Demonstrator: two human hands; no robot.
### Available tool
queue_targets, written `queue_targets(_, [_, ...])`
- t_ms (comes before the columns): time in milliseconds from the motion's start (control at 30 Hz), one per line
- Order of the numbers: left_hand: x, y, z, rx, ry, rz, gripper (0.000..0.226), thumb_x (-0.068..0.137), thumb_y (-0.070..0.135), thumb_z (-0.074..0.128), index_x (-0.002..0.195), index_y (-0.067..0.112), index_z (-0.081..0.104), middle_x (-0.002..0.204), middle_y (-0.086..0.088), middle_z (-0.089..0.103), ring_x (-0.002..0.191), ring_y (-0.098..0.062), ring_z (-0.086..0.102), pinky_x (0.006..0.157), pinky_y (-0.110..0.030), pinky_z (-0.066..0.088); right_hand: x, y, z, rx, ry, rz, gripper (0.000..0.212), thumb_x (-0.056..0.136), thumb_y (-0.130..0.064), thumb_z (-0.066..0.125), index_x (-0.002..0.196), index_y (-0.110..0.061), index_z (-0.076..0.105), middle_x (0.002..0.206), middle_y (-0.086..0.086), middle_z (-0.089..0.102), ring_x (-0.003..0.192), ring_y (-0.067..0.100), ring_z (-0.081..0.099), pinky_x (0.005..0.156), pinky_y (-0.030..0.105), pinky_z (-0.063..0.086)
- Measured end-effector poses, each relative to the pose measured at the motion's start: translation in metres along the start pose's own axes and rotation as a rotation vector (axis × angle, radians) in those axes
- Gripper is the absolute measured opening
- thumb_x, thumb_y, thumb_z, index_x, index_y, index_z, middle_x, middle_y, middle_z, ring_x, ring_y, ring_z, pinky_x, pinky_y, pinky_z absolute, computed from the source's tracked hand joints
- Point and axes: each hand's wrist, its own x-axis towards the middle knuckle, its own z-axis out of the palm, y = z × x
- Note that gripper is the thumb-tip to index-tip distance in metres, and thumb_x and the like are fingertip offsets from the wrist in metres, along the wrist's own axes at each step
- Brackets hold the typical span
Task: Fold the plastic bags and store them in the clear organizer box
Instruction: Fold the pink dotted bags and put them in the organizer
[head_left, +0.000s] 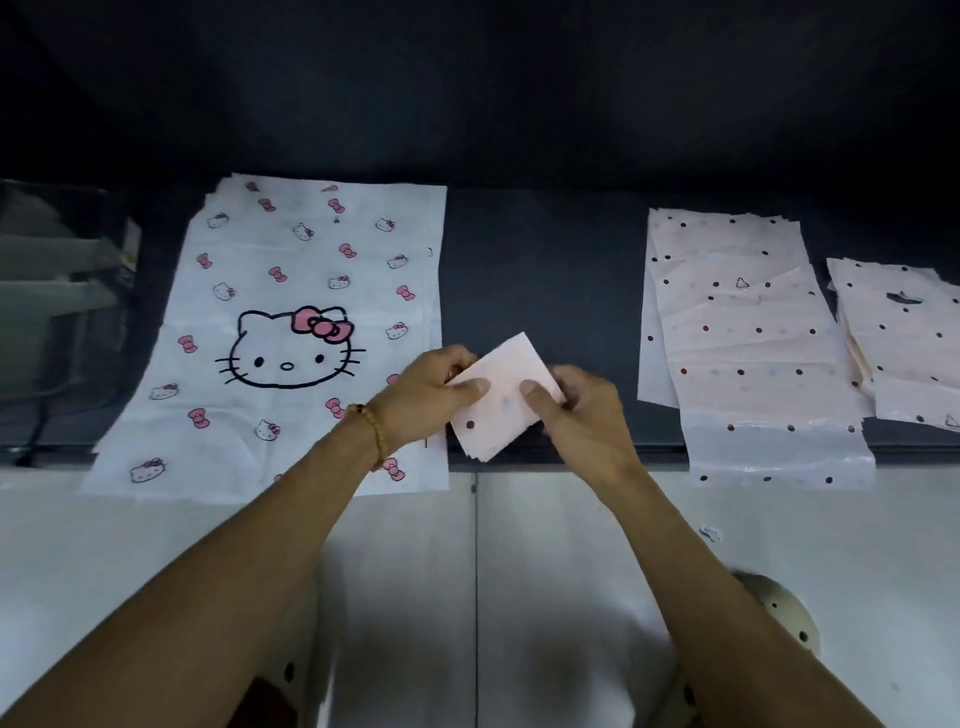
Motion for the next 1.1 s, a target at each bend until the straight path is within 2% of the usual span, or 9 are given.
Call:
queue_targets(100, [-0.033,-0.007,-0.031,-0.191,0.164,-0.008,0.010,0.093,0.010,0.056,0.101,0.003,0.058,0.088,-0.004,0.062,0.075,-0.013,0.058,0.068,-0.024,0.049,-0.001,-0.035,0.028,0.072,-0.123,0.003,0.008,0.088,-0.021,0.064,0.080,-0.019,0.066,0.062,-0.003,0.065,0.049,0.003,0.055,0.045,0.016,0.044])
queue_targets(333, [-0.104,-0.043,-0.121,-0.359,0.612,-0.041,0.008,0.087,0.010,0.066,0.079,0.010,0.062,0.074,-0.002,0.063,0.063,-0.011,0.058,0.060,-0.024,0.052,-0.005,-0.109,0.135,0.008,-0.270,-0.106,0.014,0.089,-0.016,0.063,0.076,-0.012,0.067,0.050,-0.007,0.059,0.044,0.002,0.052,0.043,0.017,0.044])
queue_targets(533, [-0.148,-0.117,-0.212,-0.468,1.263,-0.406,0.036,0.082,0.035,0.071,0.080,0.000,0.063,0.074,-0.010,0.064,0.073,-0.027,0.063,0.078,-0.042,0.055,-0.007,-0.159,0.234,-0.012,-0.322,-0.212,0.018,0.089,-0.017,0.063,0.071,-0.017,0.065,0.053,-0.010,0.059,0.046,-0.001,0.054,0.046,0.016,0.046])
queue_targets(633, [-0.140,-0.140,-0.242,-0.565,1.255,-0.542,0.041,0.078,0.044,0.072,0.075,0.008,0.053,0.078,-0.010,0.060,0.087,-0.034,0.063,0.083,-0.045,0.054,-0.007,-0.171,0.269,-0.038,-0.329,-0.231,0.022,0.089,-0.019,0.063,0.068,-0.022,0.062,0.059,-0.007,0.062,0.049,-0.001,0.056,0.050,0.019,0.049])
queue_targets(733, [-0.121,-0.149,-0.259,-0.681,1.165,-0.575,0.064,0.087,0.032,0.064,0.136,0.006,0.031,0.134,-0.016,0.046,0.119,-0.039,0.049,0.095,-0.050,0.048,-0.005,-0.172,0.284,-0.077,-0.342,-0.231,0.019,0.089,-0.021,0.062,0.070,-0.024,0.063,0.062,-0.006,0.063,0.049,-0.001,0.057,0.050,0.020,0.050])
queue_targets(800, [-0.115,-0.154,-0.266,-0.660,1.157,-0.573,0.072,0.093,0.017,0.053,0.147,0.009,0.006,0.147,-0.018,0.030,0.126,-0.041,0.043,0.098,-0.051,0.045,-0.004,-0.172,0.284,-0.075,-0.337,-0.221,0.020,0.089,-0.020,0.063,0.070,-0.022,0.063,0.061,-0.006,0.062,0.048,-0.001,0.055,0.049,0.019,0.050])
queue_targets(867, [-0.119,-0.157,-0.270,-0.594,1.191,-0.575,0.061,0.093,0.012,0.048,0.144,0.005,0.013,0.142,-0.019,0.035,0.114,-0.041,0.053,0.089,-0.051,0.051,-0.002,-0.174,0.278,-0.053,-0.322,-0.216,0.020,0.089,-0.019,0.063,0.069,-0.020,0.063,0.056,-0.008,0.061,0.046,-0.001,0.054,0.047,0.018,0.049])
queue_targets(1000, [-0.142,-0.148,-0.264,-0.641,1.185,-0.510,0.042,0.095,0.008,0.047,0.132,0.013,0.027,0.124,-0.006,0.034,0.055,-0.028,0.064,0.059,-0.048,0.059,-0.001,-0.182,0.259,0.036,-0.260,-0.223,0.019,0.089,-0.020,0.063,0.071,-0.014,0.064,0.049,-0.010,0.059,0.044,0.000,0.053,0.045,0.016,0.045])
queue_targets(1100, [-0.150,-0.133,-0.251,-0.561,1.156,-0.445,0.030,0.094,0.008,0.049,0.116,0.019,0.033,0.117,-0.004,0.039,0.054,-0.029,0.066,0.048,-0.042,0.058,-0.003,-0.187,0.243,0.104,-0.226,-0.241,0.017,0.089,-0.021,0.063,0.073,-0.015,0.065,0.051,-0.008,0.059,0.047,0.002,0.053,0.045,0.018,0.045])
